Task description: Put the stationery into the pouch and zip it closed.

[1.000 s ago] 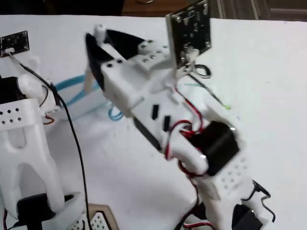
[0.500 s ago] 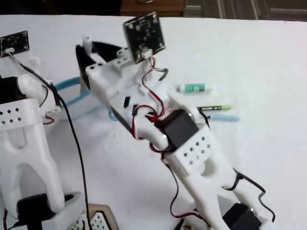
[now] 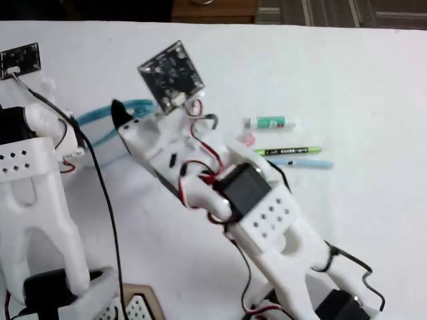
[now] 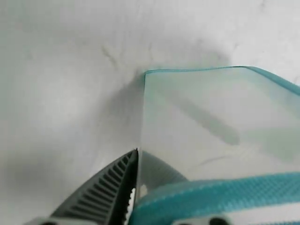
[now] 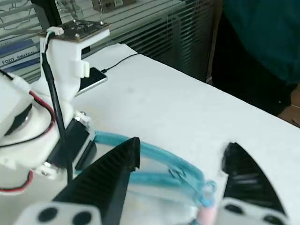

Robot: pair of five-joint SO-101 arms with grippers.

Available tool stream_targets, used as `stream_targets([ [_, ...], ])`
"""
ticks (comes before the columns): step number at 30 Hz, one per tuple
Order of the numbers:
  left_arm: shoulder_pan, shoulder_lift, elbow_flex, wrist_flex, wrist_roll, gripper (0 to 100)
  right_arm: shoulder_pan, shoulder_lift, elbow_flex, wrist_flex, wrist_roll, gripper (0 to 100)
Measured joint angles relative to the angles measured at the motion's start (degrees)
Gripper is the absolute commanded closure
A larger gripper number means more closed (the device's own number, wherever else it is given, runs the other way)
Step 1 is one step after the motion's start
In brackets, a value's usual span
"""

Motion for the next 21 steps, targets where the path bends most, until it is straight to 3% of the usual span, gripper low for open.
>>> stream_targets([
  [4, 0.0, 0.0, 0.0, 0.0, 0.0, 98, 5.9, -2.5, -3.2, 6.3, 0.0, 70.8],
  [9, 0.0, 0.0, 0.0, 0.0, 0.0, 98, 19.3, -1.9, -5.7, 14.6, 4.0, 70.8],
  [12, 0.0, 0.0, 0.0, 0.0, 0.0, 98, 28.2, 2.8, -2.8, 19.5, 14.2, 71.1],
  [15, 0.0, 0.0, 0.0, 0.0, 0.0, 98, 34.5, 10.4, 1.8, 23.9, 29.5, 76.6],
  [19, 0.0, 0.0, 0.0, 0.0, 0.0, 98, 38.1, 21.1, 6.0, 26.5, 49.8, 81.8],
  [21, 0.0, 0.0, 0.0, 0.0, 0.0, 98, 38.8, 26.4, 6.2, 26.4, 55.6, 81.8],
])
